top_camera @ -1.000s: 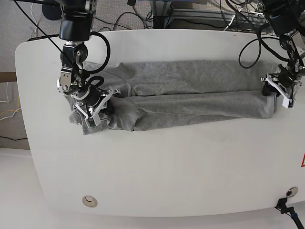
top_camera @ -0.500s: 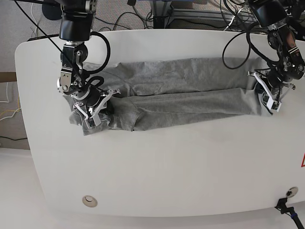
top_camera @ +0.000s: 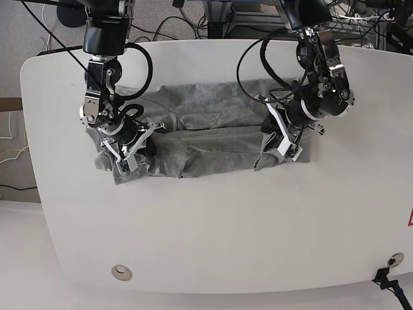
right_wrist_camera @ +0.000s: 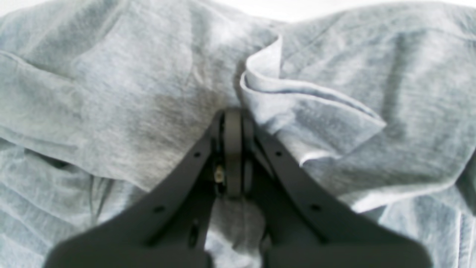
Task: Fold the T-shirt properly
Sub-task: 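Fold the strip end toward the right gripper with the left gripper, then release the left gripper and regrasp the strip end with the right gripper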
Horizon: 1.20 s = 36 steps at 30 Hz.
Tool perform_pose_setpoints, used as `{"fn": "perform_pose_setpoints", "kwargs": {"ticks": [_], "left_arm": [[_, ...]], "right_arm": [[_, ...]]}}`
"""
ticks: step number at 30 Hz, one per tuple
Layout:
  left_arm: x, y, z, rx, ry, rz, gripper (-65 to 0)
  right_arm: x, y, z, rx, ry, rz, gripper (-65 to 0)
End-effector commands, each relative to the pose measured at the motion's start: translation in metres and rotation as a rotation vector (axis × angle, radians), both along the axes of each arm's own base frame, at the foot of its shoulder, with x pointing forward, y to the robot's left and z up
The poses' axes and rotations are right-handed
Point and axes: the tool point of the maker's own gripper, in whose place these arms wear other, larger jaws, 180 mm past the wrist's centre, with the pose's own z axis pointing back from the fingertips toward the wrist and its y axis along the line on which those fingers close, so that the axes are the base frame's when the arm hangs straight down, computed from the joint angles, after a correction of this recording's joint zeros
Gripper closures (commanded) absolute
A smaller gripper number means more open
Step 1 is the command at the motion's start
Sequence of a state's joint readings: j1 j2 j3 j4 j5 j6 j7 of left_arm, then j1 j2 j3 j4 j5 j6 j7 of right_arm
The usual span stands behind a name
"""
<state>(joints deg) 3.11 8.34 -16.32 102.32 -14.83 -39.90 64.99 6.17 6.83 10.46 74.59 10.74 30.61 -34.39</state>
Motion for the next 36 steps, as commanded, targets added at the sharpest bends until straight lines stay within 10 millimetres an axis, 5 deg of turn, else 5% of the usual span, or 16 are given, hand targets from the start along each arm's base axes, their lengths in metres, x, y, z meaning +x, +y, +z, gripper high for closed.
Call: {"fn": "perform_pose_setpoints", "kwargs": {"ticks": [1,20,22,27,32,36], "left_arm": [[0.015,-0.014,0.017,-0.029,-0.063,-0.024,-4.5],[0.022,-0.051,0.01,-0.08,-0.056,-0.123,-6.0],[0.023,-0.053,0.012,-0.08,-0.061,-0.131,-14.4],[0.024,-0.055,0.015,-0.083,-0.068,-0.136,-47.3],[0.041,-0.072,0.047,-0.174,-0.141,-0.177,-50.6],[0.05,-0.021,0.045,0.013,-0.178,-0.158,-50.6]], "right_arm": [[-0.003,-0.004,-0.004,-0.038,0.031,0.012,0.0],[-0.003,-0.002,-0.004,-0.036,0.031,0.014,0.0],[-0.003,-0.002,-0.004,-0.036,0.031,0.014,0.0],[-0.003,-0.002,-0.004,-0.036,0.031,0.014,0.0],[-0.003,-0.002,-0.004,-0.036,0.031,0.014,0.0],[0.0,-0.002,0.001,-0.039,0.014,0.015,0.0]]}}
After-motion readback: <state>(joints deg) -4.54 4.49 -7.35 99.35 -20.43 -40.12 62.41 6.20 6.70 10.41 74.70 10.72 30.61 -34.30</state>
